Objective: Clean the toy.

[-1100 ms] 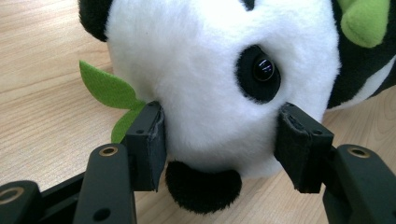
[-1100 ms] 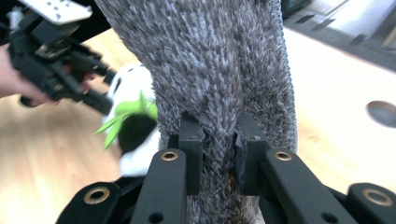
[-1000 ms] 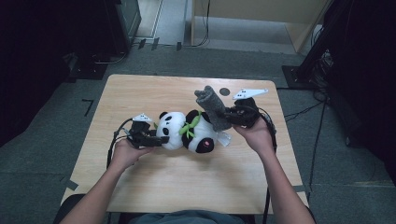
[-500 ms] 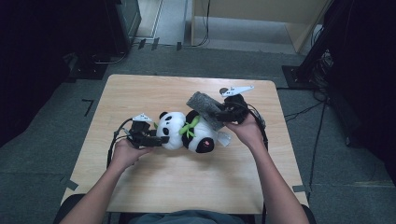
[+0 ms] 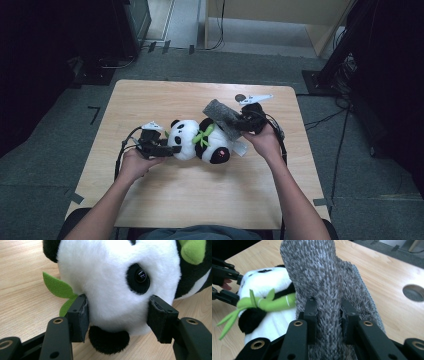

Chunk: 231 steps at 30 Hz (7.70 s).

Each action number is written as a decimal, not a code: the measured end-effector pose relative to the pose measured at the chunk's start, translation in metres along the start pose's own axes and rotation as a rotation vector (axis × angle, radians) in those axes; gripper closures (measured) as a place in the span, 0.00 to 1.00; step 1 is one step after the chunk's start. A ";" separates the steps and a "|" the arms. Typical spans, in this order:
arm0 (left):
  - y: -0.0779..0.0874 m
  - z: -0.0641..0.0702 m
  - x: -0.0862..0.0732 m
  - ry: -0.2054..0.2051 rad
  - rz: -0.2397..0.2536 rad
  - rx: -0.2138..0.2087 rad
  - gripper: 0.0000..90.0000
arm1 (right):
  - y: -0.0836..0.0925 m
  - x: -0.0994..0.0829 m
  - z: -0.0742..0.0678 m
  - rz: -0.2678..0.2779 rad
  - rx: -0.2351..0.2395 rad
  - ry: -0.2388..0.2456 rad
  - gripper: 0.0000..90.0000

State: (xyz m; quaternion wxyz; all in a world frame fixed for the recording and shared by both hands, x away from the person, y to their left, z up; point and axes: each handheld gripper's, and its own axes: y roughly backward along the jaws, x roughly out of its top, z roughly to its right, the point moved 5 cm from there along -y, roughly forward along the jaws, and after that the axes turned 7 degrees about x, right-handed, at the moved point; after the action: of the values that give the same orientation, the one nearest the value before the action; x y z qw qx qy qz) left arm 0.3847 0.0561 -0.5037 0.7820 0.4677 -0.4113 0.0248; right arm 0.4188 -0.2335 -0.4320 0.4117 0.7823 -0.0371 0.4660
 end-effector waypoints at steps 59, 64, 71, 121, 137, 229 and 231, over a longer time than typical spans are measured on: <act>0.000 -0.001 0.000 0.003 -0.007 0.001 0.45 | -0.002 0.013 -0.002 0.015 -0.001 -0.035 0.76; 0.000 -0.001 0.000 0.008 -0.004 0.002 0.45 | -0.006 0.010 0.000 0.013 -0.016 -0.039 0.74; 0.000 0.000 0.000 0.008 0.001 0.001 0.45 | -0.003 0.001 0.005 0.013 -0.008 -0.060 0.76; 0.000 -0.001 0.001 0.015 0.002 -0.003 0.45 | 0.042 0.003 -0.048 -0.005 0.091 0.007 0.83; 0.000 0.000 0.001 0.015 -0.006 0.001 0.45 | 0.015 -0.039 -0.077 -0.125 0.166 0.070 0.77; -0.002 -0.004 0.003 0.023 -0.014 -0.028 0.46 | 0.024 -0.084 -0.051 -0.081 0.086 0.007 0.82; -0.002 -0.004 0.004 0.024 -0.012 -0.027 0.46 | 0.022 -0.087 -0.048 -0.078 0.094 -0.010 0.82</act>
State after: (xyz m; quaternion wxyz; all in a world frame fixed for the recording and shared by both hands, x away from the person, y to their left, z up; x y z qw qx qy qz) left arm 0.3905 0.0570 -0.5033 0.7933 0.4591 -0.3993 0.0204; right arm 0.3267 -0.2440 -0.4737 0.3922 0.8038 0.0134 0.4471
